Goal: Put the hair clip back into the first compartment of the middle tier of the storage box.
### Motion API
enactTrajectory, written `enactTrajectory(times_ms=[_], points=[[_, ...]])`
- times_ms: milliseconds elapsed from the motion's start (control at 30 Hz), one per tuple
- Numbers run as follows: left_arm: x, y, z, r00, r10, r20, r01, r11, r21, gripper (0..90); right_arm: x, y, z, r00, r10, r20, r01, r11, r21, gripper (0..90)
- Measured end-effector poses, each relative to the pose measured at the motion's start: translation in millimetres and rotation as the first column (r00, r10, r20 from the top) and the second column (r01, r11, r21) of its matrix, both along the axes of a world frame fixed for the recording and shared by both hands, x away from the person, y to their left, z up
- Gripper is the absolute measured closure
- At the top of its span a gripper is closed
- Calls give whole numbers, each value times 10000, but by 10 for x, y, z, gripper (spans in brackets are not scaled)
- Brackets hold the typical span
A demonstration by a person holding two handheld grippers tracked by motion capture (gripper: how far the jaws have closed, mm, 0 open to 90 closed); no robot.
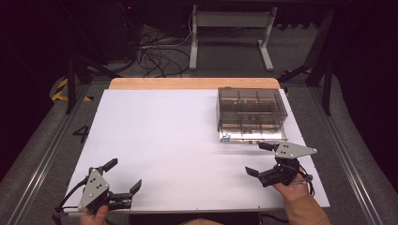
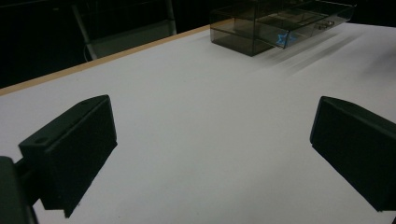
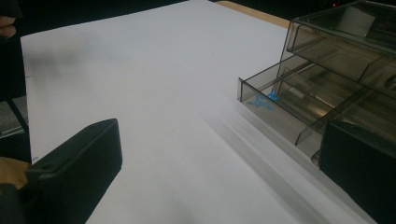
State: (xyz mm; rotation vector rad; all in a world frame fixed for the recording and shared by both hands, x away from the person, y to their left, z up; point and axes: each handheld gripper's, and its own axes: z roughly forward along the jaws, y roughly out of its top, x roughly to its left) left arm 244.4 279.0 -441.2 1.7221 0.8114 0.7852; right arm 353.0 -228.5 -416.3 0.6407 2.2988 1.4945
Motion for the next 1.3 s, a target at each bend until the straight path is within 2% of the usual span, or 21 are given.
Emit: enactTrajectory(times_ms=[267, 600, 900, 1100, 1167, 1300], points=[[1, -6, -6, 10000, 2, 61, -2, 10000, 49, 11, -20, -36, -135, 9994, -133, -322, 128, 9998, -130, 4], [13, -4, -19, 10000, -40, -4, 40, 10000, 61, 11, -54, -102, -270, 9995, -151, -294, 148, 9998, -119, 4], [22, 2, -35, 10000, 19, -25, -19, 10000, 7, 11, -97, -110, -394, 9979, -133, -632, 121, 9997, -193, 5], [23, -1, -36, 10000, -24, -18, 24, 10000, 26, 11, -126, -103, -454, 9969, -113, -785, 93, 9996, -253, 7], [24, 1, -35, 10000, -27, 5, 27, 10000, 52, 11, -133, -89, -461, 9969, -123, -772, 90, 9991, -425, 8], [24, 4, -35, 10000, -40, 1, 40, 10000, 45, 11, -124, -87, -454, 9973, -140, -717, 111, 9991, -405, 8]])
